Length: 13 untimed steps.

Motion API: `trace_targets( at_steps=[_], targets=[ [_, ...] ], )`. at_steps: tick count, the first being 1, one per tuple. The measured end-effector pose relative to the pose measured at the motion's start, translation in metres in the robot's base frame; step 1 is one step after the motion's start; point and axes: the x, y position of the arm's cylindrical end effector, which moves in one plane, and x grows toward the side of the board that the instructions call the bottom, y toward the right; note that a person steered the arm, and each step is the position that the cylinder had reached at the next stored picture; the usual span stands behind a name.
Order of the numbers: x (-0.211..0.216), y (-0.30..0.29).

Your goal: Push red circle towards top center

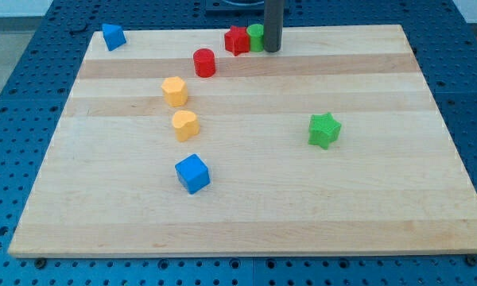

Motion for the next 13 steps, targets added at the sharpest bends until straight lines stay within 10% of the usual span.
trace_targets(
  at_steps=[6, 13],
  targets=[
    [0.048, -0.029],
    [0.018, -0.193]
  ],
)
